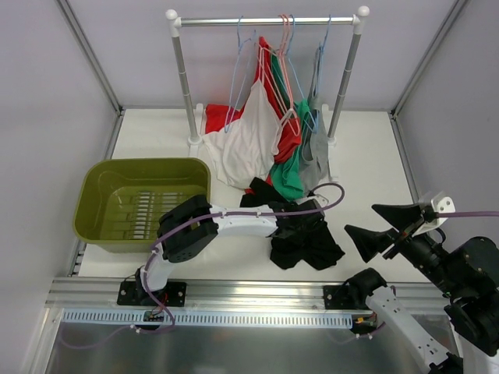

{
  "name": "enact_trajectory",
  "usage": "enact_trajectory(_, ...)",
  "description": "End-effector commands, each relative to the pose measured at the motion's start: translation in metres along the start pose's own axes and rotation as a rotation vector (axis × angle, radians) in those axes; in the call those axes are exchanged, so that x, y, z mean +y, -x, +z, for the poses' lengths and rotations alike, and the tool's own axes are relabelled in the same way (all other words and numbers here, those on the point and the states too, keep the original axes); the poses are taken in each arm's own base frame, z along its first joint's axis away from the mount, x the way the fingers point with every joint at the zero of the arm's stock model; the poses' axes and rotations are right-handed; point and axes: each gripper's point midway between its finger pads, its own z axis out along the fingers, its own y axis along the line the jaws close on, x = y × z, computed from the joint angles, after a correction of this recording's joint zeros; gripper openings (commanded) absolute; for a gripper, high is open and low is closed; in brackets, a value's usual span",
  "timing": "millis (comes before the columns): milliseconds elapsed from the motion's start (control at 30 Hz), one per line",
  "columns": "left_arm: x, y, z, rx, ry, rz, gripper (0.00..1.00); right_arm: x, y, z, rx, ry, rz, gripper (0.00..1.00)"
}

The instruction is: Remove the tank top from the hanger

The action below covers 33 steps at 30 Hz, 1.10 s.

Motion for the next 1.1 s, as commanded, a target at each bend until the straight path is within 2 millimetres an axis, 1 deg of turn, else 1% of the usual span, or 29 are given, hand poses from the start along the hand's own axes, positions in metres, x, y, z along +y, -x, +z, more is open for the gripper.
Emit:
enact_trajectory(0, 0.009, -0.037, -0.013, 0.072, 0.064, -0.004, 0.0, 0.001, 0.002, 0.001, -0.035, 0.015, -0.02, 0.99)
enact_trajectory(33, 0.013, -0.046, -0.018, 0.082, 0.073, 0.001, 0.0, 0.001, 0.004, 0.0, -0.047, 0.012, -0.021, 0.99)
enact_trajectory(67, 0.01, -0.034, -0.038, 0.037, 0.053, -0.005, 0.0, -0.001, 0.004, 0.001, -0.052, 0.002, -0.021, 1.0)
enact_trajectory(100, 0.015, -0.038, -0.047, 0.03, 0.067, 0.003, 0.0, -0.002, 0.003, 0.002, -0.049, -0.002, -0.022, 1.0)
enact_trajectory(133, 0.015, -0.034, -0.059, 0.006, 0.065, 0.004, 0.0, -0.003, 0.004, 0.002, -0.058, -0.009, -0.022, 0.99)
enact_trajectory(167, 0.013, -0.016, -0.085, -0.06, 0.039, -0.004, 0.0, -0.005, 0.005, 0.002, -0.064, -0.018, -0.021, 0.99)
enact_trajectory(267, 0.025, 0.005, -0.126, -0.162, 0.075, -0.017, 0.0, -0.011, 0.001, 0.01, -0.061, -0.046, -0.006, 0.99)
enact_trajectory(300, 0.029, 0.029, -0.156, -0.254, 0.087, -0.03, 0.0, -0.014, -0.003, 0.014, -0.049, -0.057, -0.001, 0.99)
enact_trajectory(333, 0.037, 0.032, -0.169, -0.265, 0.118, -0.025, 0.0, -0.016, -0.003, 0.017, -0.05, -0.066, 0.004, 0.99)
enact_trajectory(367, 0.042, 0.043, -0.19, -0.309, 0.131, -0.023, 0.0, -0.018, -0.005, 0.018, -0.048, -0.076, 0.009, 1.0)
enact_trajectory(400, 0.047, 0.05, -0.203, -0.333, 0.153, -0.022, 0.0, -0.019, -0.005, 0.019, -0.048, -0.081, 0.012, 0.99)
enact_trajectory(467, 0.059, 0.072, -0.244, -0.413, 0.202, -0.024, 0.0, -0.021, -0.007, 0.022, -0.046, -0.089, 0.013, 0.99)
enact_trajectory(500, 0.061, 0.088, -0.267, -0.468, 0.208, -0.041, 0.0, -0.022, -0.007, 0.022, -0.049, -0.091, 0.011, 0.99)
enact_trajectory(533, 0.075, 0.09, -0.281, -0.48, 0.273, -0.044, 0.0, -0.023, -0.006, 0.022, -0.052, -0.099, 0.012, 1.0)
enact_trajectory(567, 0.082, 0.097, -0.298, -0.509, 0.292, -0.054, 0.0, -0.023, -0.005, 0.021, -0.056, -0.103, 0.014, 1.0)
enact_trajectory(600, 0.092, 0.11, -0.32, -0.556, 0.312, -0.089, 0.0, -0.023, -0.004, 0.021, -0.059, -0.104, 0.013, 0.99)
enact_trajectory(633, 0.102, 0.114, -0.332, -0.576, 0.339, -0.106, 0.0, -0.024, -0.003, 0.02, -0.064, -0.106, 0.013, 0.99)
enact_trajectory(667, 0.117, 0.116, -0.349, -0.6, 0.378, -0.123, 0.0, -0.024, -0.001, 0.019, -0.069, -0.11, 0.012, 0.99)
enact_trajectory(700, 0.125, 0.122, -0.366, -0.635, 0.384, -0.152, 0.0, -0.024, -0.001, 0.018, -0.074, -0.111, 0.014, 0.99)
enact_trajectory(733, 0.141, 0.125, -0.378, -0.658, 0.413, -0.188, 0.0, -0.024, 0.0, 0.017, -0.078, -0.113, 0.013, 1.0)
enact_trajectory(767, 0.151, 0.125, -0.398, -0.696, 0.419, -0.216, 0.0, -0.025, 0.0, 0.017, -0.077, -0.116, 0.014, 0.99)
enact_trajectory(800, 0.162, 0.125, -0.412, -0.725, 0.44, -0.247, 0.0, -0.026, 0.0, 0.017, -0.079, -0.122, 0.014, 1.0)
enact_trajectory(833, 0.181, 0.124, -0.424, -0.747, 0.484, -0.29, 0.0, -0.026, 0.0, 0.017, -0.078, -0.123, 0.014, 1.0)
enact_trajectory(867, 0.193, 0.118, -0.441, -0.781, 0.502, -0.329, 0.0, -0.027, 0.0, 0.017, -0.077, -0.13, 0.014, 0.99)
enact_trajectory(900, 0.205, 0.112, -0.448, -0.786, 0.534, -0.358, 0.0, -0.028, -0.001, 0.018, -0.073, -0.133, 0.015, 0.99)
enact_trajectory(933, 0.224, 0.105, -0.455, -0.793, 0.586, -0.404, 0.0, -0.028, -0.001, 0.019, -0.072, -0.133, 0.018, 0.99)
enact_trajectory(967, 0.235, 0.095, -0.467, -0.818, 0.604, -0.453, 0.0, -0.028, -0.001, 0.02, -0.069, -0.135, 0.017, 0.99)
enact_trajectory(1033, 0.253, 0.076, -0.462, -0.786, 0.657, -0.497, 0.0, -0.029, -0.002, 0.022, -0.062, -0.136, 0.019, 1.0)
enact_trajectory(1067, 0.267, 0.064, -0.468, -0.796, 0.695, -0.556, 0.0, -0.028, -0.002, 0.023, -0.061, -0.133, 0.019, 0.99)
